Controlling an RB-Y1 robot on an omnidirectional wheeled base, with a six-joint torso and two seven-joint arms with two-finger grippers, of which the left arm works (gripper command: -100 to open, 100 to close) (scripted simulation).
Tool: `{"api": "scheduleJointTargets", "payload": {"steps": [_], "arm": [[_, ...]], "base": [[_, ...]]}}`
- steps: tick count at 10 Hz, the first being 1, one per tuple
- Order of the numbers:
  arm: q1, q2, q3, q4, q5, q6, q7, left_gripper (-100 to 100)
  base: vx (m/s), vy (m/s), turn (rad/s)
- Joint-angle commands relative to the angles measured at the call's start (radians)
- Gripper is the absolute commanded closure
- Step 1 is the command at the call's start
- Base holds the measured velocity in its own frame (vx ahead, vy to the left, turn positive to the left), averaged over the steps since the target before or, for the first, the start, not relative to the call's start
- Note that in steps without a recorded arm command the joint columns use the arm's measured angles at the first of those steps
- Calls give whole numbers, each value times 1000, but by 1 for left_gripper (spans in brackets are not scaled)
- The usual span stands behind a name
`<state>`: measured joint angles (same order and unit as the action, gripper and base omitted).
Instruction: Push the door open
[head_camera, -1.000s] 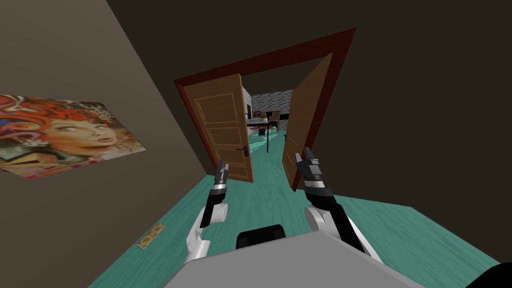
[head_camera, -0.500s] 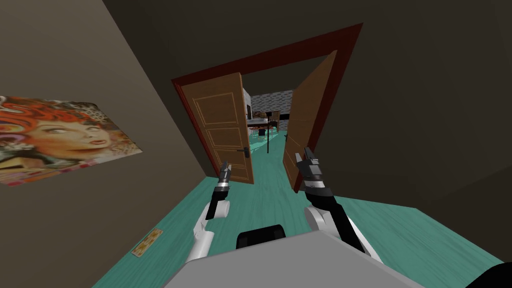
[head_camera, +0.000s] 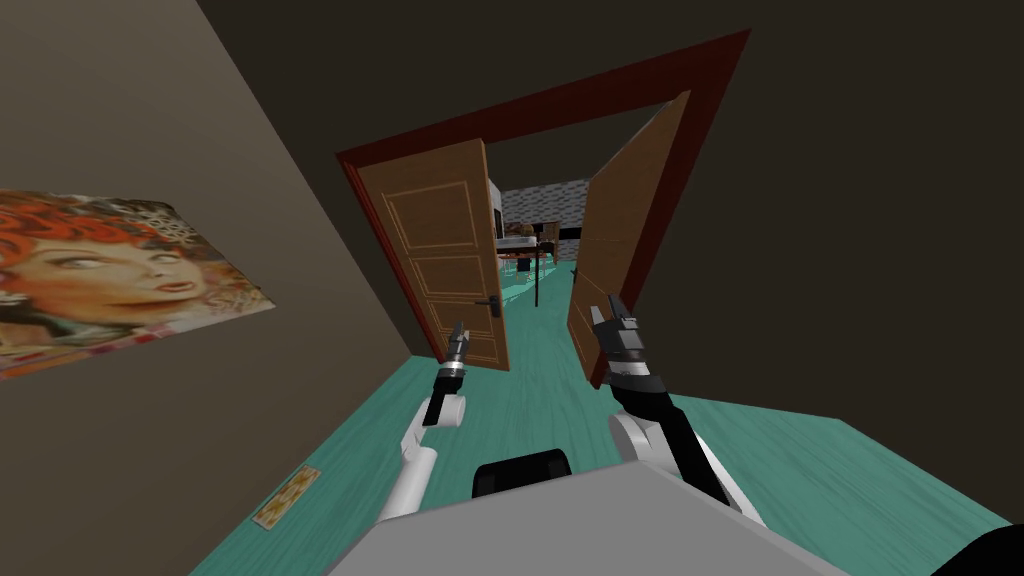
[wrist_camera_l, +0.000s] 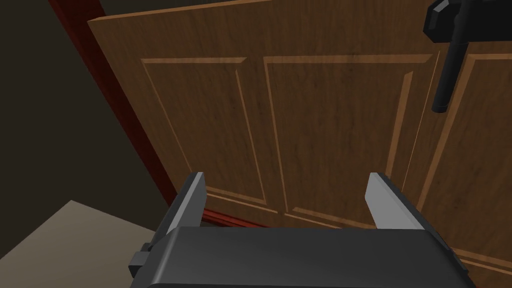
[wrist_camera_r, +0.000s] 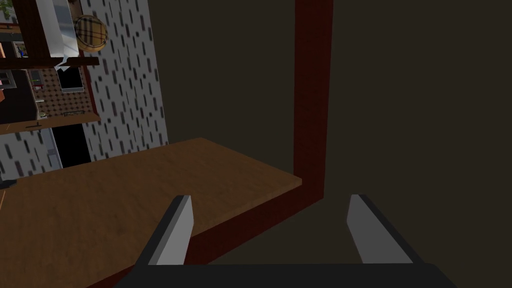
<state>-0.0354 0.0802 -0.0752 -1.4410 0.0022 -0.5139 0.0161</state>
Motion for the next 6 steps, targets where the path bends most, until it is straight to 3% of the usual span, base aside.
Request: {"api": "scheduleJointTargets", "payload": {"steps": [1,2,3,6], "arm": [[-27,-1,-2,50,0,4,6,-100],[-49,-2,-4,86,0,7,10,-100],[-49,-2,-4,89,0,7,10,-100],[-115,-7,-10,197,-1,17,22,-100]], "base": [[57,44,-7],[76,46,-18],[55,33,-9],[73,49,-14]]}}
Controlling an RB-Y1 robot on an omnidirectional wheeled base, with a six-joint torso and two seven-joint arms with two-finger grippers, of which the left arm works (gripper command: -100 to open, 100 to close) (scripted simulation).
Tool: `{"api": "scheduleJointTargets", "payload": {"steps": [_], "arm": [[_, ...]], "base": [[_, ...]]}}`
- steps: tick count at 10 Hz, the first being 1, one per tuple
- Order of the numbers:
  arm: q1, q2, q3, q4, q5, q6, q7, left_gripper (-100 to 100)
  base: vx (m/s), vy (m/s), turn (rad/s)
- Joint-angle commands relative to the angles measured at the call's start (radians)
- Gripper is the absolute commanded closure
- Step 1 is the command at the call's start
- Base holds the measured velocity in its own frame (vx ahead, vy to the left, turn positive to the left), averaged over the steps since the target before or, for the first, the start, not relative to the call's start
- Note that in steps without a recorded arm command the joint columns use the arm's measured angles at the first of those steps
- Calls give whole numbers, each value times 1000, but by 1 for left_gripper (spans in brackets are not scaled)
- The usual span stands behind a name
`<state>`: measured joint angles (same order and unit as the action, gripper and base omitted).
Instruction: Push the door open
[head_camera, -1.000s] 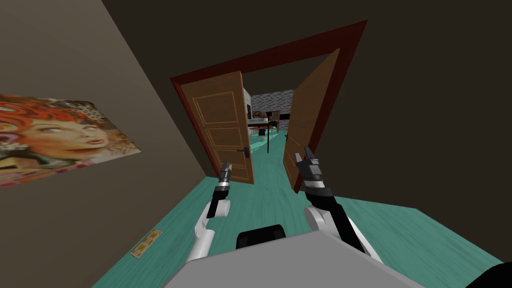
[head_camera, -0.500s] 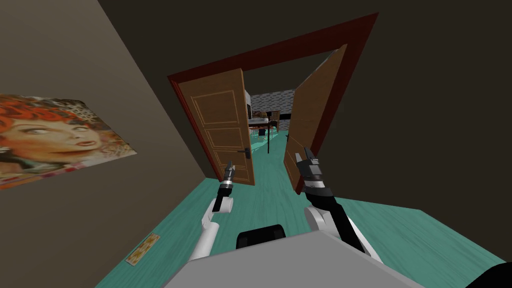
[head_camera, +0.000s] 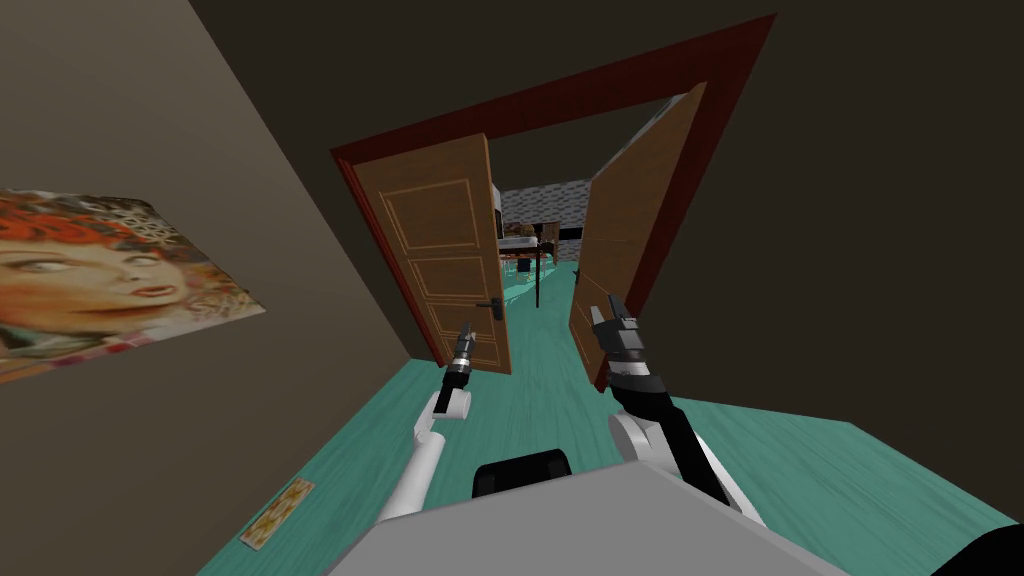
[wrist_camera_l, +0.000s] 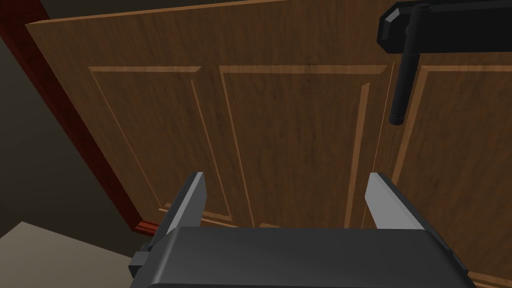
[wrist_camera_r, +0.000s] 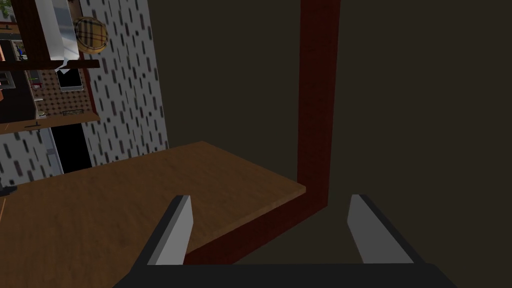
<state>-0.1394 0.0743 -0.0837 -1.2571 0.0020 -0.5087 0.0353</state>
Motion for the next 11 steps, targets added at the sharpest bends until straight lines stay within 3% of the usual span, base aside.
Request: {"api": "scheduleJointTargets", "payload": {"steps": [1,2,5,9,10,11], "arm": [[-33,-3,-4,50,0,14,7,-100],[-53,-5,-6,80,-1,17,11,-100],[-74,-8,-8,122,-1,20,14,-100],[-152,-18,-15,250,-1,32,29,-100],[-152,-18,-15,254,-1,32,29,-100],[-170,-21,-16,285,-1,34,32,-100]], "base": [[95,55,-20],[96,57,-19],[59,33,-6],[71,43,-14],[68,40,-6],[59,40,-7]]}}
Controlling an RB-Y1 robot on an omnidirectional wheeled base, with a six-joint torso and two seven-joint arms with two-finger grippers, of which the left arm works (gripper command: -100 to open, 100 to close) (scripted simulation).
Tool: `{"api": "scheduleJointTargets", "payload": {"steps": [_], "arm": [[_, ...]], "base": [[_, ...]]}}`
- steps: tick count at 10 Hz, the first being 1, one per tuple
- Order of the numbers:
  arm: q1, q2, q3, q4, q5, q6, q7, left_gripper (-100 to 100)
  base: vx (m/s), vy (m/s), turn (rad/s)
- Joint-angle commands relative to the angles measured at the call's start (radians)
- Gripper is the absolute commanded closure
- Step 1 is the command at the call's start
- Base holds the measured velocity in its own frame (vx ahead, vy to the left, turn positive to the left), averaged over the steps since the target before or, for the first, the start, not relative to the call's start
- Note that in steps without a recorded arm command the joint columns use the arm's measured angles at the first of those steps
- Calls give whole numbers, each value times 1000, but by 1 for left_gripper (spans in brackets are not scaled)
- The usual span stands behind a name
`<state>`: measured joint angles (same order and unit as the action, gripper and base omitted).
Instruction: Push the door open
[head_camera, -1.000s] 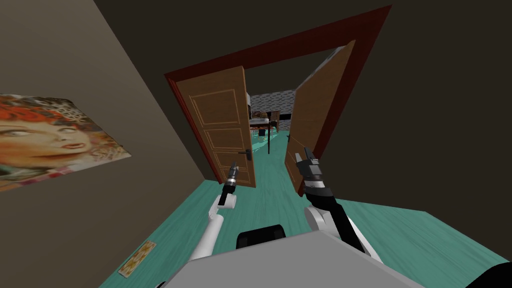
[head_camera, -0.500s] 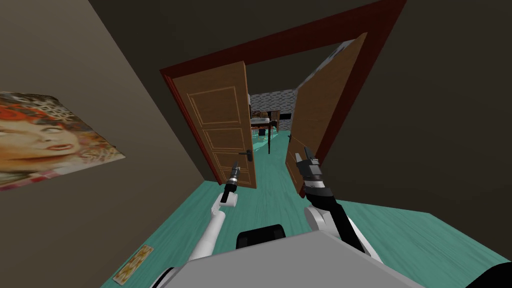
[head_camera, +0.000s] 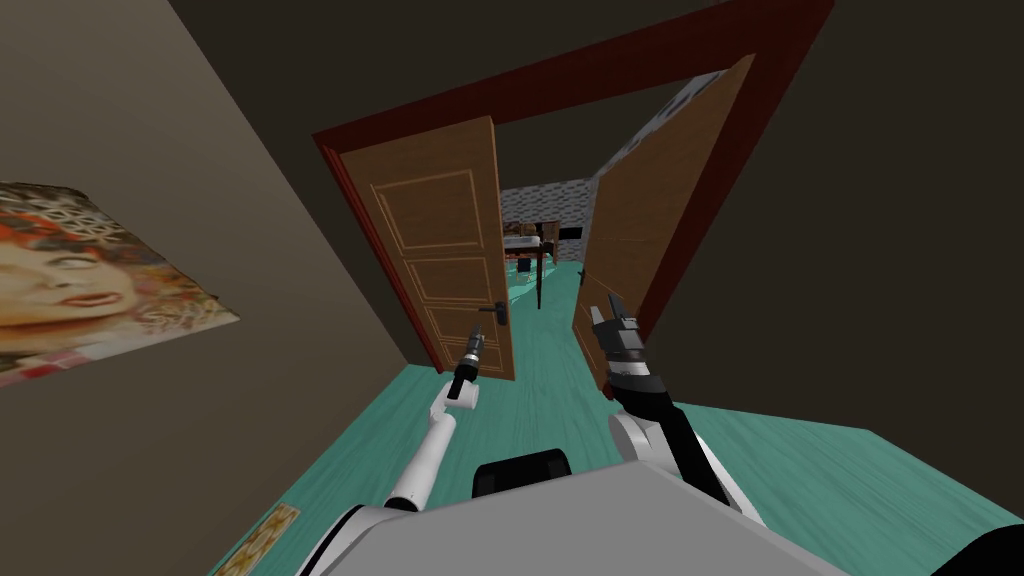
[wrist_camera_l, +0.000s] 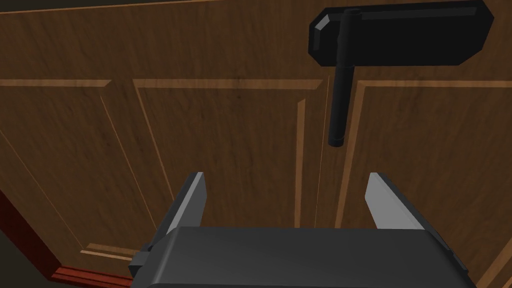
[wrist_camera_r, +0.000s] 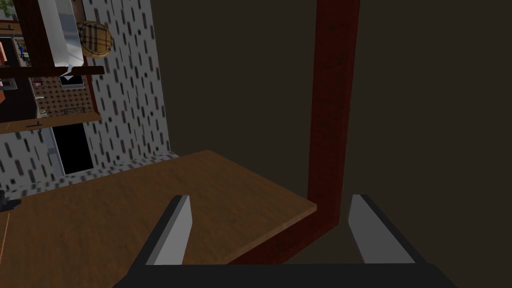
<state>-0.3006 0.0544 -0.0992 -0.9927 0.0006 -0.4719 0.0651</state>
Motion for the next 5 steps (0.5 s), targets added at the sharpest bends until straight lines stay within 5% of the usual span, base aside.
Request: {"api": "scheduleJointTargets", "payload": {"steps": [1,5], "arm": [[-27,-4,-3,50,0,0,6,-100],[-90,-16,-8,156,0,9,17,-100]], "base": [[81,45,-13],[82,44,-13]]}}
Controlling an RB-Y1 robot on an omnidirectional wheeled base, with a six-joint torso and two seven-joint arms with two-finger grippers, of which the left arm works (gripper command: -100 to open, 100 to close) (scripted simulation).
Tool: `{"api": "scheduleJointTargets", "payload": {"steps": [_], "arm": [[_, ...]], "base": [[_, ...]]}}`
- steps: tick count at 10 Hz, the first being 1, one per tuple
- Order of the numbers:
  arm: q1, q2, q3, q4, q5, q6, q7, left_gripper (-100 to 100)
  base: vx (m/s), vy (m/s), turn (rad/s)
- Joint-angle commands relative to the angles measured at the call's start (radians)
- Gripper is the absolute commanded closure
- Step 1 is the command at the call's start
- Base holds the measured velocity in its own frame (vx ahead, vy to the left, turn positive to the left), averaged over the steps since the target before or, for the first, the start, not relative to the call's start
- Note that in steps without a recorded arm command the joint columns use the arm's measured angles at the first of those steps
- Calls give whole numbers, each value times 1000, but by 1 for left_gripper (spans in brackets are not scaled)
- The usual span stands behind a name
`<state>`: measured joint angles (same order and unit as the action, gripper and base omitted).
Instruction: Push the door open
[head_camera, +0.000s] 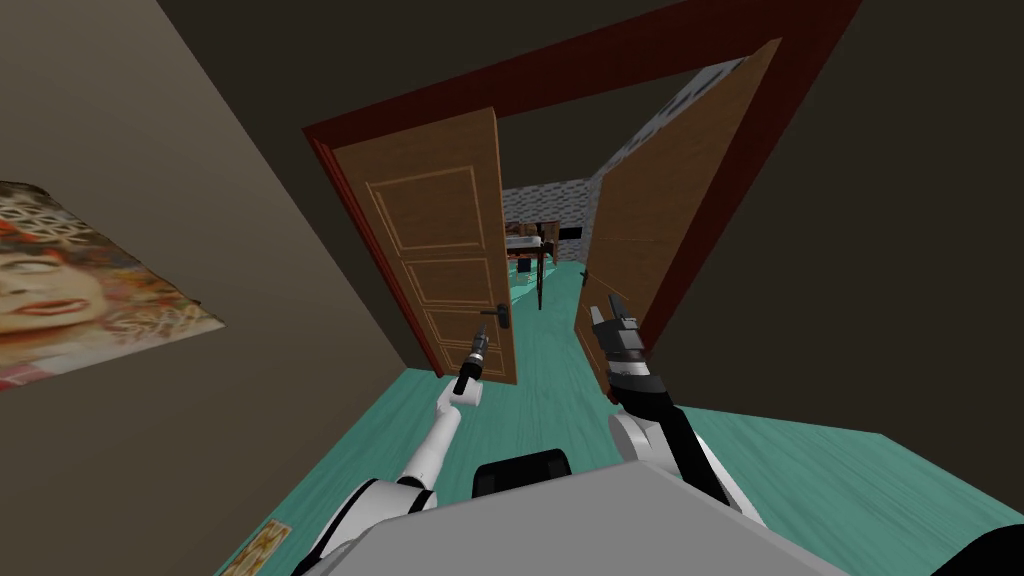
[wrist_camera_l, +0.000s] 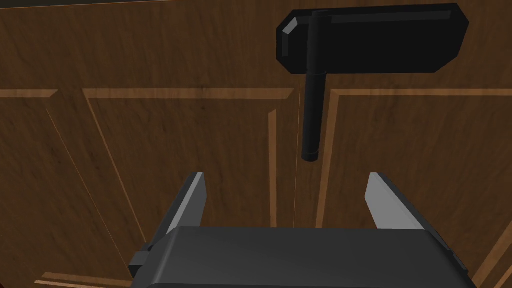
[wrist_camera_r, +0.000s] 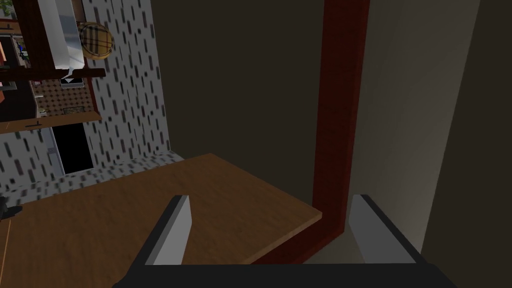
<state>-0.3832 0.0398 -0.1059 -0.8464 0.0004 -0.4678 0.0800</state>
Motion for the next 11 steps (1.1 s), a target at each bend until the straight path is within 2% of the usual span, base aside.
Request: {"api": "scheduleJointTargets", "payload": {"steps": [1,4,6,7,8,11], "arm": [[-20,-4,-3,31,0,7,5,-100],[-56,-13,-6,92,-1,12,11,-100],[-93,-23,-10,155,-1,18,18,-100],[-97,-23,-3,162,1,4,14,-100],[-99,-9,-1,169,2,2,12,-100],[-97,4,4,172,3,-3,10,-100]], "base": [[88,40,-12],[71,35,-9],[89,51,-14],[45,27,-8],[104,-23,-27],[191,-33,-22]]}}
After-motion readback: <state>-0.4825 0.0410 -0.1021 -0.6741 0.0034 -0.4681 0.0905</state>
